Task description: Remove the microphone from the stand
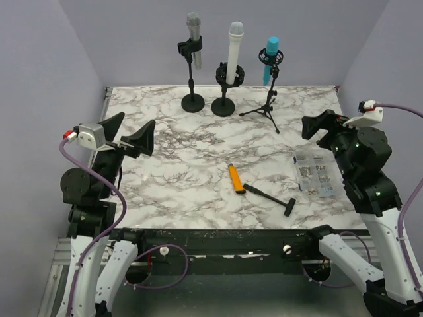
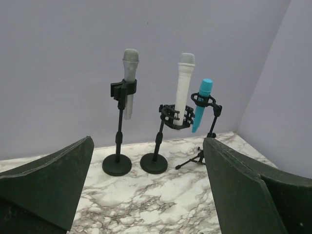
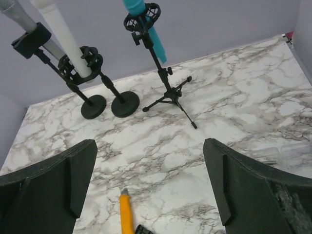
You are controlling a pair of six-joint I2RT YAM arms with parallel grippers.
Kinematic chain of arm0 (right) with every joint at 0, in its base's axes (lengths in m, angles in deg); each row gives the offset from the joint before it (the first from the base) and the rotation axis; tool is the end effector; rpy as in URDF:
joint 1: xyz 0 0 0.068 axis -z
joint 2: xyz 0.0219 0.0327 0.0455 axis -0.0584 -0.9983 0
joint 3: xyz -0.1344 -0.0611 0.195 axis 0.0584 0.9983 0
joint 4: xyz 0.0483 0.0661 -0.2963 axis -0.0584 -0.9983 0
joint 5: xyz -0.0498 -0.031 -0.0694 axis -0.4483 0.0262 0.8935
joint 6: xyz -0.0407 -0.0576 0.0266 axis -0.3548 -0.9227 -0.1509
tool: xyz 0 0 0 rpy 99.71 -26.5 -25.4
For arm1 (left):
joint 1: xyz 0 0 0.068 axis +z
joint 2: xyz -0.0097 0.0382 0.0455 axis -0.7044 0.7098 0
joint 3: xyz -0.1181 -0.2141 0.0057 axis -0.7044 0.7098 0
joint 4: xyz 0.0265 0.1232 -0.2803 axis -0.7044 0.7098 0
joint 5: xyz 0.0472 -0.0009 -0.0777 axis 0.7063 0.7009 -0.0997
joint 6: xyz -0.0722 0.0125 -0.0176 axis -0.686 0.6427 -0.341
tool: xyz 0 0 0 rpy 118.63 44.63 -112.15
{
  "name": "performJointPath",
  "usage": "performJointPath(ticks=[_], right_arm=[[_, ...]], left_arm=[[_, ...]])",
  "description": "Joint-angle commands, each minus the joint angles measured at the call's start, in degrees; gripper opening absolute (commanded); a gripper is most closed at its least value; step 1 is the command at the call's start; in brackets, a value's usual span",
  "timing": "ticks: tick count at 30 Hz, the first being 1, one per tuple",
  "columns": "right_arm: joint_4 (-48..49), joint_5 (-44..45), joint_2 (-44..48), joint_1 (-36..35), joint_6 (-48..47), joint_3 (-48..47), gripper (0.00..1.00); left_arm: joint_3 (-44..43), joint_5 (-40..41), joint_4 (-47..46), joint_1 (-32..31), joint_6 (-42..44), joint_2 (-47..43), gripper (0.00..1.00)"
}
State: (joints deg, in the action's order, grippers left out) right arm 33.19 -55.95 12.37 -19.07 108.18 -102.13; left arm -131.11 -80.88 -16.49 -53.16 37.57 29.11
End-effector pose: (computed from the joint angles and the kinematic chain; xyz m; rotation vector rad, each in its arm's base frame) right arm 0.2321 0.0489 0.4259 0.2477 1.6539 0.2577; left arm 0.1920 -0.0403 0.4470 0.0820 1.1927 -0.4995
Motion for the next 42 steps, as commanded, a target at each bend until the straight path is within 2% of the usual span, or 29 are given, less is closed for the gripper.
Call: performJointPath(ticks=[1,14,25,30,36,38,42], right_arm=[[-2.0,-2.6,-0.6,0.2,1.9,0.2,1.00],[-0.9,-5.9,-5.3,0.2,3.6,2.8,1.00],[2.5,-14.1,-5.3,0.2,6.0,7.2,1.00],[3.1,-18.3,-5.1,0.3,6.3,6.9,1.00],[4.8,-23.8,-4.3,0.3,7.1,6.8,1.00],[4.7,-25.1,-4.3,0.3,7.2,6.4,1.00],[3.5,-26.7,-4.0,0.2,7.6,5.5,1.00]], left_arm=[[-0.1,0.8,-0.9,-0.2,0.1,1.7,0.99],[-4.6,-9.8,1.6,-0.4,-3.7,13.3,0.99],[-6.3,-16.1,2.0,-0.4,-10.2,25.6,0.99],[-5.4,-17.5,-5.7,-0.4,-12.9,33.2,0.99],[2.2,-13.9,-35.7,-0.3,-16.6,43.4,0.99],[-0.9,-12.2,-39.6,-0.3,-16.0,49.2,0.99],[-11.3,-11.0,-41.0,-0.2,-15.0,61.3,0.99]])
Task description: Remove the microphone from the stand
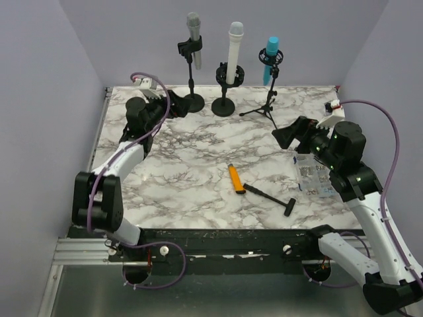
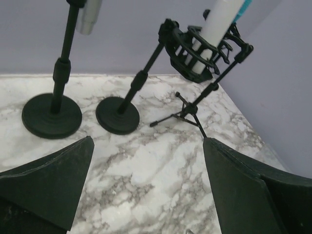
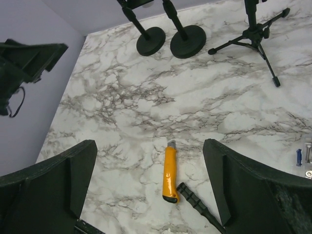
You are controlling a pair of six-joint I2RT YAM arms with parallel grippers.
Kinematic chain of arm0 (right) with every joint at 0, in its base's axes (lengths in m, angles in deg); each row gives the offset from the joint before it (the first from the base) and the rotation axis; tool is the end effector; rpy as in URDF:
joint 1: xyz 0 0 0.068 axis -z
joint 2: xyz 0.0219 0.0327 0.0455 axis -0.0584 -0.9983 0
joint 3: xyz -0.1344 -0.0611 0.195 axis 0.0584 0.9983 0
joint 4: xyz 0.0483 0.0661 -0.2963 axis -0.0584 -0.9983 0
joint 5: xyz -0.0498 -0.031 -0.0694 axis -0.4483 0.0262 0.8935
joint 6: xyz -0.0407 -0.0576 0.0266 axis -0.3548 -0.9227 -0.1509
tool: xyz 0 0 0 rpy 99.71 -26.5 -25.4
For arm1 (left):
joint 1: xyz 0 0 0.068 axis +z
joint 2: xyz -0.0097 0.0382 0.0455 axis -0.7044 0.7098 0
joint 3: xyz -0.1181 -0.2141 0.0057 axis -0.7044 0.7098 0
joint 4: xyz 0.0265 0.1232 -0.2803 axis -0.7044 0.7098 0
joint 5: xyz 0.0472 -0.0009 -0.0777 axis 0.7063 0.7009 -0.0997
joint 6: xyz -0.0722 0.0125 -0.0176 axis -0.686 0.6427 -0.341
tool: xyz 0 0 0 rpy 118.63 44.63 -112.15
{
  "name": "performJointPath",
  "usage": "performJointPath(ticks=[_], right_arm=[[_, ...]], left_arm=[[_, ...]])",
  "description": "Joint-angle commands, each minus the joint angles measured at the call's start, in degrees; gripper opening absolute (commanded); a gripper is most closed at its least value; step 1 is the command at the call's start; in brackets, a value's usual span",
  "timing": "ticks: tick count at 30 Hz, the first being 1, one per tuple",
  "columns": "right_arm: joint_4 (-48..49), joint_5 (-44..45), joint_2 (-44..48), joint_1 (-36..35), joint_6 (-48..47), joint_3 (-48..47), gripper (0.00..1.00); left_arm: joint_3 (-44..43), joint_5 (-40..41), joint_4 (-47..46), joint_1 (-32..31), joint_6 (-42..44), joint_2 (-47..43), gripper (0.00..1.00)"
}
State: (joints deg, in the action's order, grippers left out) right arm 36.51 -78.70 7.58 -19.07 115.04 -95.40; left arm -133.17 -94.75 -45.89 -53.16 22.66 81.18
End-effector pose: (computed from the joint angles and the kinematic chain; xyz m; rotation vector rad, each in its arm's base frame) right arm 0.2636 0.0838 0.3666 0.0694 1.8573 0.6504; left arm 0.3990 -0.0856 0.2618 0.0323 1.6044 -0.8807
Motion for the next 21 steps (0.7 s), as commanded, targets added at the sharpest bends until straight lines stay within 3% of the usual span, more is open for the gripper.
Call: performJointPath(ticks=[1,6,13,21], right_arm=[[0.0,-4.1,1.1,0.2,0.9,-1.2,1.00],[-1.4,-4.2,1.9,0.3,1.2,-2.1,1.00],[-4.5,-3.9,1.5,0.3,-0.3,-4.1,1.00],[-4.3,-3.2,-0.3,0.2,-0.7,-4.4,1.00]], left_arm=[[-10.7,3.4,-14.4,-0.3,0.1,11.7,0.99],[-20.1,6.6,-24.4,0.7,-2.2,26.7,0.93],[-38.4,6.9,-23.2,1.7,-3.7,42.2,0.92],[-55.9,8.4,-18.3,1.2,-5.4,55.8,0.76]])
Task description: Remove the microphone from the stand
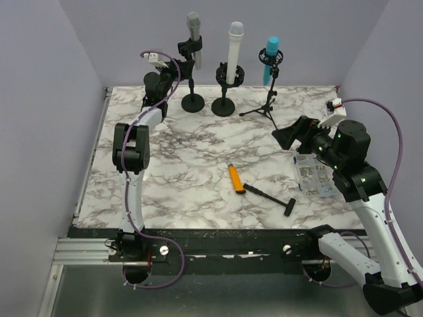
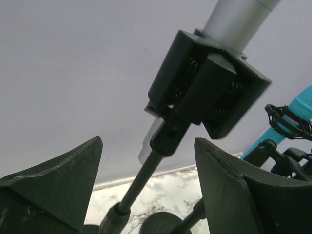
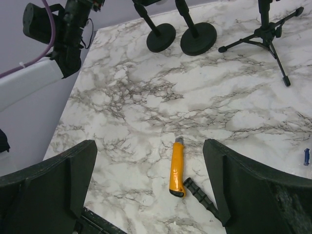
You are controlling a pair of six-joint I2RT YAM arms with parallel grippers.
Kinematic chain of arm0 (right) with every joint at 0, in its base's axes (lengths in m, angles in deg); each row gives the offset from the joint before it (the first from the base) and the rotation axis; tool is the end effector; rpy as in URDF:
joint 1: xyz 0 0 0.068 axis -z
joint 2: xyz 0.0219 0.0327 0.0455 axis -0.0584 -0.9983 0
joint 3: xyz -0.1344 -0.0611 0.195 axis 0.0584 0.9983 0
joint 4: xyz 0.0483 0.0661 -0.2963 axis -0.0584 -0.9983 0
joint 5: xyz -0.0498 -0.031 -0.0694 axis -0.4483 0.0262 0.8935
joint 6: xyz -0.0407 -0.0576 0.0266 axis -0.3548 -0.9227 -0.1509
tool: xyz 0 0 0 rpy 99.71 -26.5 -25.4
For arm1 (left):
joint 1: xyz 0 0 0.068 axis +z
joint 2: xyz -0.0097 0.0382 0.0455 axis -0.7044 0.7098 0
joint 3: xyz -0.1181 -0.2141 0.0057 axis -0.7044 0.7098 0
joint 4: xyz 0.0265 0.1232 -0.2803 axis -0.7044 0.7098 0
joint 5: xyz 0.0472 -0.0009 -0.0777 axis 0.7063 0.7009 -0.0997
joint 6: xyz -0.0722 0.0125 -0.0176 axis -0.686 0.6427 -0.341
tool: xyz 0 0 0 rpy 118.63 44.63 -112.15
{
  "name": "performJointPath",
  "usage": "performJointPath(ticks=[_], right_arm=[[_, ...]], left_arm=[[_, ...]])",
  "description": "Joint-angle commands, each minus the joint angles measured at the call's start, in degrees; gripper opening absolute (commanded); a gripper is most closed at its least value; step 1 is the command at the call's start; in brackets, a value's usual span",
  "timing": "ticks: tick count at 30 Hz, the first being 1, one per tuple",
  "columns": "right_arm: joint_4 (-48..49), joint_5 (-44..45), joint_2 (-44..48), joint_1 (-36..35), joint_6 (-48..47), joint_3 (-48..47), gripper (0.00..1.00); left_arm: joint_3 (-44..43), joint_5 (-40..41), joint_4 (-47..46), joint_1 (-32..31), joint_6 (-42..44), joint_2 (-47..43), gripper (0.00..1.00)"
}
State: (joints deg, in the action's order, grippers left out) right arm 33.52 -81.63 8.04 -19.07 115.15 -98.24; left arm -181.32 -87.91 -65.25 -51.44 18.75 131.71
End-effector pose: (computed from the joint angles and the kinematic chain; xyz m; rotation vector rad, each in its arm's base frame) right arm 0.2545 0.0846 0.3821 0.0331 1.8582 0.6981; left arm 0.5832 -0.0877 0.2277 -0.0453 1.2969 -0.8298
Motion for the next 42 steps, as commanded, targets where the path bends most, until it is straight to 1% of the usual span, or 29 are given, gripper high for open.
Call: performJointPath(ticks=[1,5,9,13,16,18,22,24,28,33,36,40,42], right_arm=[[-1.1,-0.4,-0.9,0.3,-0.6,-1.8,1.00],[-0.7,-0.4,-1.4,0.3,-0.3,-2.6,1.00],[-0.7,0.3,-1.5,0.3,-0.4,-2.9,1.00],[-0.7,0.0,-1.7,0.3,0.2,-3.0,1.00],[-0.7,-0.1,-1.9,0.3,0.4,-2.9,1.00],[-0.7,-0.1,-1.8,0.3,0.5,-2.7,1.00],[-0.7,0.8,-1.1,0.3,0.4,-2.2,1.00],[-0.7,1.1,-0.9,0.3,0.2,-1.9,1.00],[-0.3,1.2,-0.8,0.3,0.2,-1.2,1.00],[0.1,1.3,-0.9,0.3,0.2,-0.6,1.00],[0.4,1.5,-0.9,0.3,0.0,-0.2,1.00],[0.8,1.7,-0.8,0.3,-0.1,0.7,1.00],[1.1,1.6,-0.8,0.3,-0.1,1.2,1.00]], left_arm=[[-9.3,1.8,1.3,-0.6,-1.6,6.6,0.75],[-10.7,3.5,1.1,-1.2,-1.5,8.8,0.73],[-12.3,4.3,-0.1,-1.3,-3.3,10.6,0.70],[-12.9,4.5,-0.3,-1.8,-4.2,11.2,0.60],[-11.6,4.9,-0.9,-2.3,-3.0,10.2,0.52],[-11.5,4.8,-0.7,-2.6,-1.9,10.0,0.49],[-9.8,3.8,-2.1,-3.0,-1.0,9.0,0.36],[-8.3,3.9,-2.6,-3.2,-0.7,8.1,0.32],[-6.0,4.0,-2.6,-3.6,1.1,6.4,0.28],[-4.1,3.8,-2.0,-3.6,2.0,4.9,0.12],[-3.1,3.8,-1.5,-3.9,2.6,3.9,0.08],[-0.1,5.1,-1.0,-4.8,5.4,1.4,0.00],[2.3,5.8,-1.2,-4.9,5.8,-0.3,0.00]])
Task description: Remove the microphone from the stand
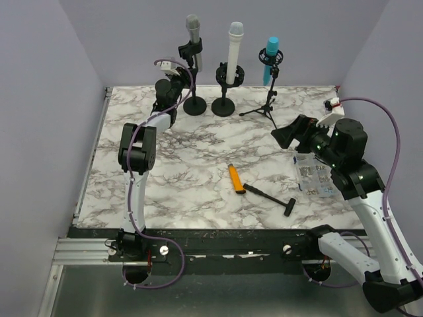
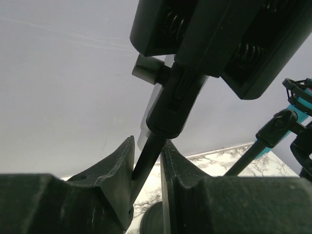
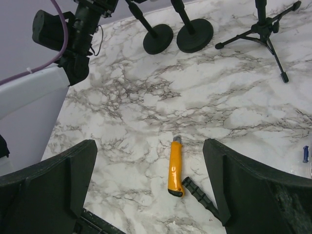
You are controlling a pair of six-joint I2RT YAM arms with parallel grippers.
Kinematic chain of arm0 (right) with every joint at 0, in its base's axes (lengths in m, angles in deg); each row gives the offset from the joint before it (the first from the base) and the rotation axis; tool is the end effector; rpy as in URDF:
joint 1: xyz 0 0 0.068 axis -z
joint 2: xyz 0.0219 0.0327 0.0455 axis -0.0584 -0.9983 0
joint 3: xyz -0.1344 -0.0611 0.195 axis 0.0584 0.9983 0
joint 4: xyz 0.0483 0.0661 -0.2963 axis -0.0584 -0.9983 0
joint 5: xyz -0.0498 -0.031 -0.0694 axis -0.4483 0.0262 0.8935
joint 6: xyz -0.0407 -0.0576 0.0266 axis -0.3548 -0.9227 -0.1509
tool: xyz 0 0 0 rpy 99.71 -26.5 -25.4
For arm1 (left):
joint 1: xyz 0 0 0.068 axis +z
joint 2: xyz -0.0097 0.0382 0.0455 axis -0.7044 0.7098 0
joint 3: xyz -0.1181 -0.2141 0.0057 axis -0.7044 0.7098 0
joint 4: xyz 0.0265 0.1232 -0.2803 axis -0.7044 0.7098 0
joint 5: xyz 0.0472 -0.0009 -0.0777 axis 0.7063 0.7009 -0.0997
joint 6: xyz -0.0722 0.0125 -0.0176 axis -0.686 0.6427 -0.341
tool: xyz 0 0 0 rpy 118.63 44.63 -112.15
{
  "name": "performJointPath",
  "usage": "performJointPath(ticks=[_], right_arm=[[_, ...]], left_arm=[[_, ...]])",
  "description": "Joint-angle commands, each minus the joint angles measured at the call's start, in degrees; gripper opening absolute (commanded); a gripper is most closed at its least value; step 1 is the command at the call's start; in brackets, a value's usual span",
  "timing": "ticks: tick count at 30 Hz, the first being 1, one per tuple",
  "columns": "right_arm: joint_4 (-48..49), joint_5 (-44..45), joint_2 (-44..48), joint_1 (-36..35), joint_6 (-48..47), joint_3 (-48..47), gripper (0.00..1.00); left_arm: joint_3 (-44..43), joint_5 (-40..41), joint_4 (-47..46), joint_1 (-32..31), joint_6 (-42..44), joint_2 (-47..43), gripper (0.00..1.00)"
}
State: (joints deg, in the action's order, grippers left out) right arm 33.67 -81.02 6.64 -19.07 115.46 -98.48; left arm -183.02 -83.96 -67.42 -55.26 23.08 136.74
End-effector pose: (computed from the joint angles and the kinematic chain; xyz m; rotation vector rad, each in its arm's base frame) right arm 0.2608 0.0856 0.3780 0.0488 1.8753 0.6895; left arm 0.5867 -0.1240 0.1946 -0.0195 1.3059 -0.7804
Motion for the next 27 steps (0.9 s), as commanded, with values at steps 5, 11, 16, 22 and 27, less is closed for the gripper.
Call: performJointPath(ticks=[5,11,16,22,27], right_arm=[[2.6,0.2,0.9,0.3,-0.7,3.3,1.00],[3.6,-0.7,0.4,0.3,-2.1,5.4,1.00],[4.3,-1.9,0.7,0.2,-3.4,7.1,1.00],[5.3,-7.1,0.7,0.2,-4.7,8.3,1.00],[4.9,-9.4,-2.6,-0.1,-4.3,8.3,1.00]], left_arm=[[16.4,3.6,-3.3,-1.8,2.5,-12.8,0.00],[34.6,8.8,-8.6,-4.5,4.4,-24.9,0.00],[48.9,14.9,-10.9,-8.9,6.8,-35.4,0.00],[61.7,20.1,-10.4,-15.1,8.9,-47.2,0.00],[71.6,24.4,-9.8,-20.7,9.0,-56.4,0.00]])
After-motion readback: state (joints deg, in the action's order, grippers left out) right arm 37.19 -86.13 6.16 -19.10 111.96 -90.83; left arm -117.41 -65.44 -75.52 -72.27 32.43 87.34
